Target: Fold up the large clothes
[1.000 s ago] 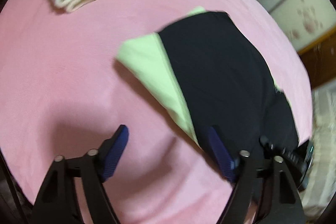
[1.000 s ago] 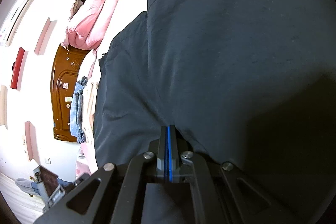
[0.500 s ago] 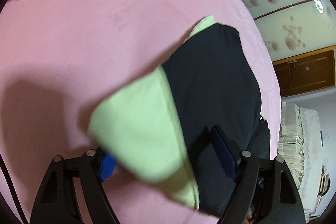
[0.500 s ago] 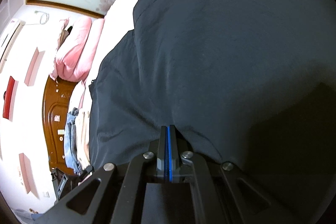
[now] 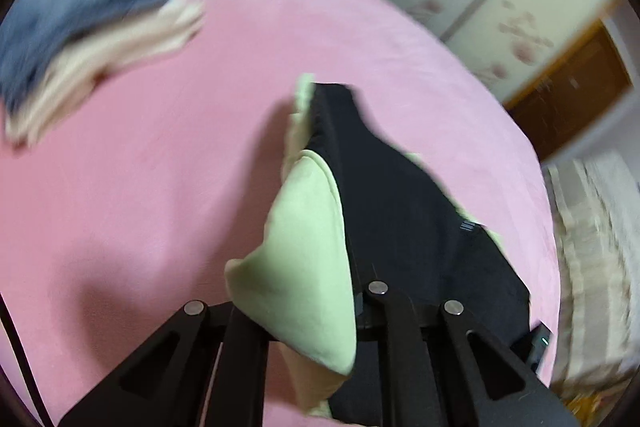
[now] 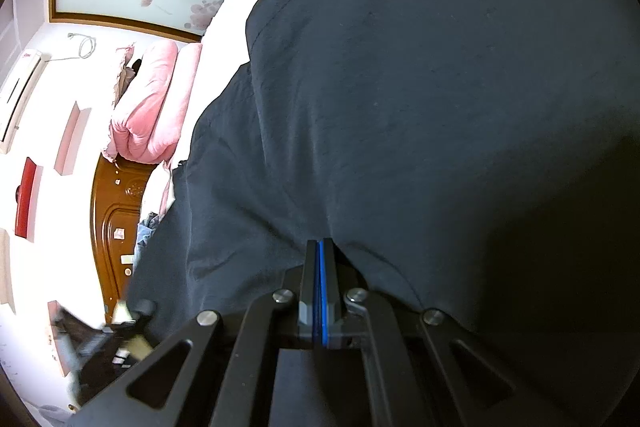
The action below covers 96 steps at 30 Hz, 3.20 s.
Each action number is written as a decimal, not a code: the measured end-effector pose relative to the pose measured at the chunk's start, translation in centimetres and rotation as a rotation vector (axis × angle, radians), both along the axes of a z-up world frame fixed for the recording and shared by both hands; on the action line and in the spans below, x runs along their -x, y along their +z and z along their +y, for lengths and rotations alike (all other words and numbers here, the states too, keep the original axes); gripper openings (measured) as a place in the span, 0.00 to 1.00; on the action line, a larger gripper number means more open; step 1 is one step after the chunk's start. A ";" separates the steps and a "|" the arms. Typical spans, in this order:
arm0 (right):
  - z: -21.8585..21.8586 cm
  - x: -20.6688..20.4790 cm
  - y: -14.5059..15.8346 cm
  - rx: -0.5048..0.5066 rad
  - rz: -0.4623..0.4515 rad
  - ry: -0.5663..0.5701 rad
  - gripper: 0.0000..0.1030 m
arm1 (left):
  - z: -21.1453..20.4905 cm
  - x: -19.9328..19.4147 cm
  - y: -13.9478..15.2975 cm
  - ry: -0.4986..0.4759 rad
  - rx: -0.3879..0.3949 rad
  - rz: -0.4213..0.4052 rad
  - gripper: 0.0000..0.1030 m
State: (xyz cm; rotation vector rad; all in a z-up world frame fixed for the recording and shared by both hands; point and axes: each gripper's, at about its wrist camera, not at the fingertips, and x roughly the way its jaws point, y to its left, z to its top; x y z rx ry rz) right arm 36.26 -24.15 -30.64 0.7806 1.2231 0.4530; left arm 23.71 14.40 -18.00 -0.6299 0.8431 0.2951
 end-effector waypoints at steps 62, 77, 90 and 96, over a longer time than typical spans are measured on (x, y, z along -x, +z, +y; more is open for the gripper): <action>-25.6 4.2 13.5 0.256 -0.127 -0.011 0.44 | -32.0 0.5 -3.4 -0.729 0.015 0.433 0.76; -17.5 0.1 10.7 0.413 -0.029 0.242 0.02 | -21.1 -0.9 -1.0 -0.444 -0.216 0.462 0.77; -25.1 6.8 10.8 0.404 0.066 -0.055 0.06 | -23.6 -2.0 -3.0 -0.496 -0.181 0.555 0.77; -24.2 8.8 11.9 0.370 0.117 0.035 0.51 | -24.2 -2.6 -3.9 -0.488 -0.156 0.569 0.77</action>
